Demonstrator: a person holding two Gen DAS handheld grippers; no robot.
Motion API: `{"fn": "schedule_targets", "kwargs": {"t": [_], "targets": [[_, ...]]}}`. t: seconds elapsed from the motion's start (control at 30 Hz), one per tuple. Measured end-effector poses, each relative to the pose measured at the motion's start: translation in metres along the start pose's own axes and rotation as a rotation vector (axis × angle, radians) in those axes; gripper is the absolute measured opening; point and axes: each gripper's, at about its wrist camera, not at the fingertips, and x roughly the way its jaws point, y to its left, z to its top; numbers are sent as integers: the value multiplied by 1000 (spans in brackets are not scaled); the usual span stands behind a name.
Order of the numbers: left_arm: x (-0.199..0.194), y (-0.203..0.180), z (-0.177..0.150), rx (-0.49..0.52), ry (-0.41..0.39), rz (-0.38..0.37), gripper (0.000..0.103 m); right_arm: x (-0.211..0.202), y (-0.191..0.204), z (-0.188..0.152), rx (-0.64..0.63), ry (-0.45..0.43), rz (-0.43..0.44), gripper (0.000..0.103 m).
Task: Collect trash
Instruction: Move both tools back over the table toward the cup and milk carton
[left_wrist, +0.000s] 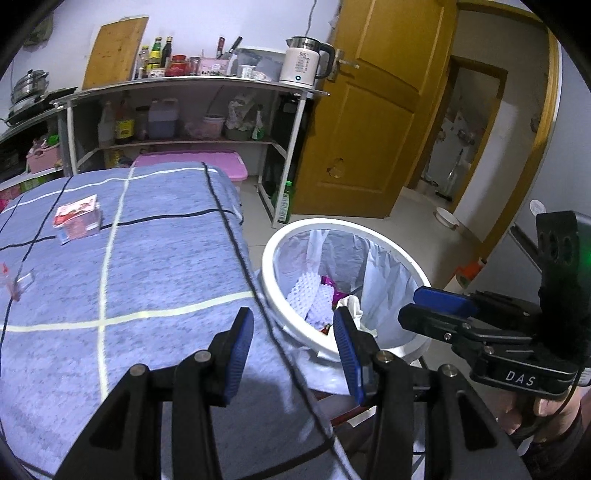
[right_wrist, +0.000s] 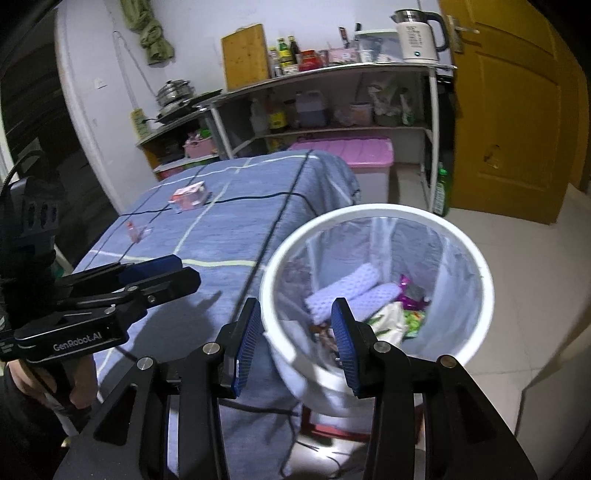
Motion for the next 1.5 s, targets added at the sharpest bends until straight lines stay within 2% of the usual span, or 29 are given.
{"fn": "schedule_targets", "kwargs": {"t": [0.5, 0.9, 1.17, 1.3, 1.5], "targets": [[-41, 43, -29, -89, -51, 90, 50, 15, 55, -6, -74, 37, 117, 41], [-73, 71, -38, -133, -88, 161, 56, 18, 93, 5, -139, 36, 200, 43], [-93, 87, -36, -141, -113, 228, 61, 19, 118, 15, -200, 22, 209, 44], [-99, 102, -34, -156, -118, 265, 63, 21, 127, 23, -210, 9, 212, 56], [-106, 136, -31, -197, -129, 314, 64, 32, 145, 39, -243, 21, 221, 57]]}}
